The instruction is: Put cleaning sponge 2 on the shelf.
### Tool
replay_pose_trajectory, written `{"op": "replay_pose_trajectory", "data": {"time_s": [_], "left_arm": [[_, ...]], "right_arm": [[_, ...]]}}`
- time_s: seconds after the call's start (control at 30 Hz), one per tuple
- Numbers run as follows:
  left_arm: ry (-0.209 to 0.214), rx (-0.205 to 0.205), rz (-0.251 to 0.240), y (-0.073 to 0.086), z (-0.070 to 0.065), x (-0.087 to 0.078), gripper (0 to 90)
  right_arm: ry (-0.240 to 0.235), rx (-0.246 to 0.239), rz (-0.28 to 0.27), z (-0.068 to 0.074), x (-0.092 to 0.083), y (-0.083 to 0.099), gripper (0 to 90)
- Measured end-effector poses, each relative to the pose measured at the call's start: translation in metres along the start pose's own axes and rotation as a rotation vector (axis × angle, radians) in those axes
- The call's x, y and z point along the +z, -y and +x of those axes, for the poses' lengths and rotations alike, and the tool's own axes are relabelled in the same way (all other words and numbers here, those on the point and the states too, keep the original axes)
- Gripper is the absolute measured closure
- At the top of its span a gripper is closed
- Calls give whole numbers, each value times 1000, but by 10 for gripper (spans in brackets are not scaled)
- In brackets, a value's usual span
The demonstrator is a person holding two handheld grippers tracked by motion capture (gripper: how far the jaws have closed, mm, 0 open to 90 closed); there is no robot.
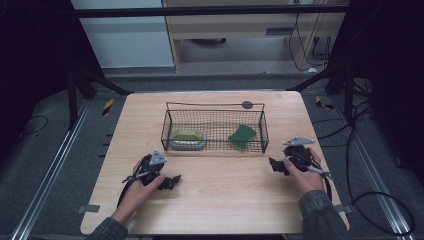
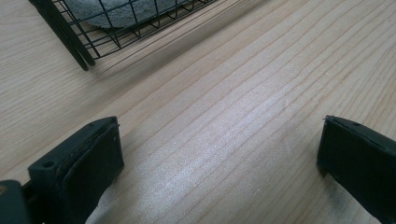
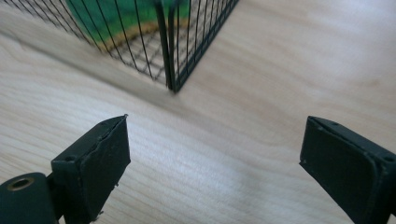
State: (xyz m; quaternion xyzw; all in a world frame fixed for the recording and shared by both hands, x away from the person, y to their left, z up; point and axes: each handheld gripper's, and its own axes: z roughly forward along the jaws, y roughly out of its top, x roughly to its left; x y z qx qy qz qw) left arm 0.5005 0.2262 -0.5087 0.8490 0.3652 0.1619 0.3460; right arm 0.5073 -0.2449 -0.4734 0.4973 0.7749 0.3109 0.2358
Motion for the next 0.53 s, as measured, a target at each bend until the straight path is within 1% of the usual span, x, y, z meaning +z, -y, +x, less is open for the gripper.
{"op": "replay_pose_trajectory", "data": {"time_s": [0.13, 0.23, 0.27, 0.3, 0.33, 0.43, 0.5, 0.53], "left_arm": [[0, 0, 0, 0, 0, 0, 0], [0, 0, 0, 0, 0, 0, 0], [0, 0, 0, 0, 0, 0, 0], [0, 0, 0, 0, 0, 0, 0], [0, 0, 0, 0, 0, 0, 0], [0, 0, 0, 0, 0, 0, 0], [0, 0, -1, 0, 0, 0, 0], [0, 1, 0, 0, 0, 0, 0]], "right_arm": [[-7, 35, 3, 1, 14, 14, 87], [2, 46, 11, 2, 23, 21, 89], [-3, 48, 12, 2, 25, 23, 76], [-6, 64, -6, 2, 27, 25, 67], [-1, 63, -20, 1, 28, 26, 61], [-5, 71, -23, 2, 27, 27, 56], [5, 74, -19, 2, 28, 27, 38], [5, 83, -15, 2, 28, 27, 30]]}}
